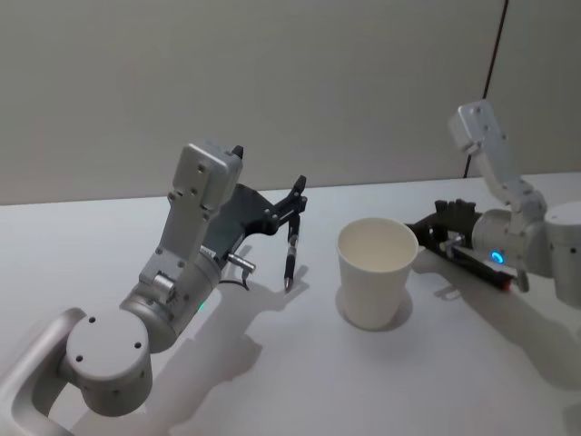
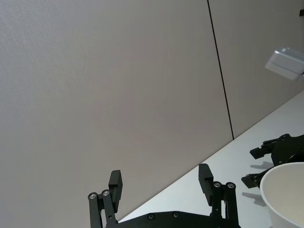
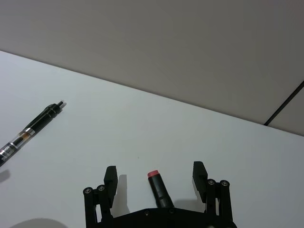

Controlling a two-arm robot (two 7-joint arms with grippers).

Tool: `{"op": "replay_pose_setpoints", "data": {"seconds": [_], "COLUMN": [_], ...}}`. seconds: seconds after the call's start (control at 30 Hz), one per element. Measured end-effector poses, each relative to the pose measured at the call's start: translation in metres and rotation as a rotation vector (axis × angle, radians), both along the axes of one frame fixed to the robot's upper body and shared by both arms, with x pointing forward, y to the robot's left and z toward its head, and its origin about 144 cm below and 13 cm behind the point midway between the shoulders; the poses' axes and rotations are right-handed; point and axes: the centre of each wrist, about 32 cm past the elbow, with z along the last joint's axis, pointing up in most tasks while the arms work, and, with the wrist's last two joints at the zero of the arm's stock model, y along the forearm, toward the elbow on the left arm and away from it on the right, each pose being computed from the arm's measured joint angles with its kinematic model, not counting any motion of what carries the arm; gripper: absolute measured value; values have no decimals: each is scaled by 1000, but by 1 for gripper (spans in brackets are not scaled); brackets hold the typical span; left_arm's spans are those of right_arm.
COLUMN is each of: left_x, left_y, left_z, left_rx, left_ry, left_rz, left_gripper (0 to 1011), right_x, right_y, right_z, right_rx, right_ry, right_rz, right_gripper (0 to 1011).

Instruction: Place the pen into the pen holder.

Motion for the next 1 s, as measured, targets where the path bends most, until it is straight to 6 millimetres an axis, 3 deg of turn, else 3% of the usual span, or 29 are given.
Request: {"op": "replay_pose_setpoints", "data": {"seconds": [1.0], "left_x": [0], "left_y": [0], "left_z": [0], "left_rx": [0], "left_ry": [0], "left_rz": [0], "left_gripper": [1001], "right_x": [8], "right_y": [5], "right_z": [-24], "right_rx": [-10], "right_ry": [22], "right_rz": [26], "right_gripper": [982]}}
